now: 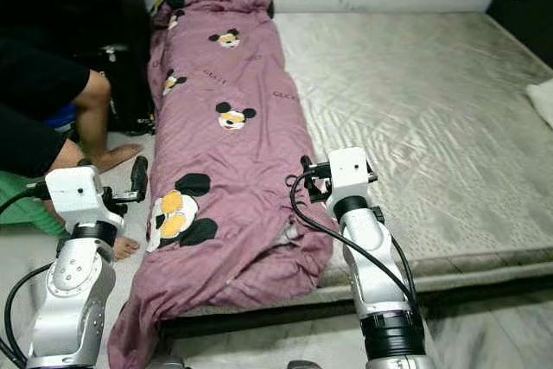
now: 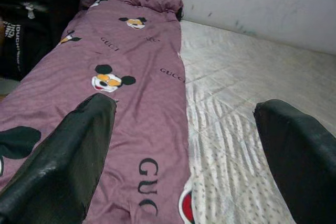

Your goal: Clean up the room

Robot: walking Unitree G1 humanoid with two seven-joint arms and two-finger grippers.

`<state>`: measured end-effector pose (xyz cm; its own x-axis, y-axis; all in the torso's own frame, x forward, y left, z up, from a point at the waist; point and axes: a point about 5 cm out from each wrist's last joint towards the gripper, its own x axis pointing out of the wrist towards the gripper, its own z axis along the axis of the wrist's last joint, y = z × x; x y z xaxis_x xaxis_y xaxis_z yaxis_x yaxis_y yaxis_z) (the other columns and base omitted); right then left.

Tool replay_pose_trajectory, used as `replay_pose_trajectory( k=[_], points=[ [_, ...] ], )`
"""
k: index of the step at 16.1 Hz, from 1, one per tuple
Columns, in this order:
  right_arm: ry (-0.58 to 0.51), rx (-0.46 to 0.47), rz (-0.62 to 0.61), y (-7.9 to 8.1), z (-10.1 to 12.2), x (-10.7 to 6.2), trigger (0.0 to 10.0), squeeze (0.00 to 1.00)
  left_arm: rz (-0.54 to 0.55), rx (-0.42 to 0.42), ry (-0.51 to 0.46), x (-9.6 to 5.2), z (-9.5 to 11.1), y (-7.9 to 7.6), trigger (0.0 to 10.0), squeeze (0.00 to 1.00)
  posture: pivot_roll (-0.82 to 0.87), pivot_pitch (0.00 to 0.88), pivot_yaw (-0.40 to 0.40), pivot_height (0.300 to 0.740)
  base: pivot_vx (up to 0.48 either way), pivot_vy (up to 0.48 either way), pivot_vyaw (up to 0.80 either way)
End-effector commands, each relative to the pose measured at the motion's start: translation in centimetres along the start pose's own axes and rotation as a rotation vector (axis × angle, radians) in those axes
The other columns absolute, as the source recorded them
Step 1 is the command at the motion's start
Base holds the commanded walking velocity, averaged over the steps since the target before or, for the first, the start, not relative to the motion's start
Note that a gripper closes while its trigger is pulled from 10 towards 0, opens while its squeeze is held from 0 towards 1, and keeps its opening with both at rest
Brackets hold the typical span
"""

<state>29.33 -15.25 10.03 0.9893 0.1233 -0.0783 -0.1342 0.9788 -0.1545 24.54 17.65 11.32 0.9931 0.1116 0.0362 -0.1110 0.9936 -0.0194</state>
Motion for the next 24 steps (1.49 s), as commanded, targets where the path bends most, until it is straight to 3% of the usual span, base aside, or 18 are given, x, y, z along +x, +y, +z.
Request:
replay_pose_trajectory(
  k=[1,10,15,17,20,24],
  points=[
    [0.004,0.005,0.004,0.0,0.1,0.1,10.0,0.0,0.007,-0.001,0.017,0.2,-0.2,-0.1,10.0,0.0,-0.07,0.0,-0.02,0.74,0.0,0.0,0.0],
    [0.009,-0.018,0.032,0.3,0.0,0.3,10.0,0.0,0.035,-0.013,0.04,0.4,-0.4,0.1,10.0,0.0,-0.07,0.0,-0.021,0.74,0.0,0.0,0.14],
    [0.139,-0.009,0.077,0.5,-1.5,1.1,10.0,0.0,0.036,-0.022,0.056,0.1,-0.4,0.0,10.0,0.0,-0.05,0.0,-0.028,0.74,0.0,0.0,0.0],
    [0.127,0.008,0.079,0.7,-1.2,1.2,10.0,0.0,0.041,-0.022,0.059,-0.1,-0.3,0.2,10.0,0.0,-0.04,0.0,-0.032,0.74,0.0,0.0,0.0],
    [0.116,0.022,0.088,1.1,-1.2,0.4,10.0,0.0,0.068,-0.027,0.076,-0.7,-0.3,0.9,10.0,0.0,-0.03,0.0,-0.035,0.74,0.0,0.0,0.0],
    [0.126,0.039,0.088,1.0,-1.4,0.3,10.0,0.0,0.058,-0.027,0.086,-0.3,-0.3,0.8,10.0,0.0,-0.04,0.0,-0.023,0.685,0.0,0.0,0.0]
  ],
)
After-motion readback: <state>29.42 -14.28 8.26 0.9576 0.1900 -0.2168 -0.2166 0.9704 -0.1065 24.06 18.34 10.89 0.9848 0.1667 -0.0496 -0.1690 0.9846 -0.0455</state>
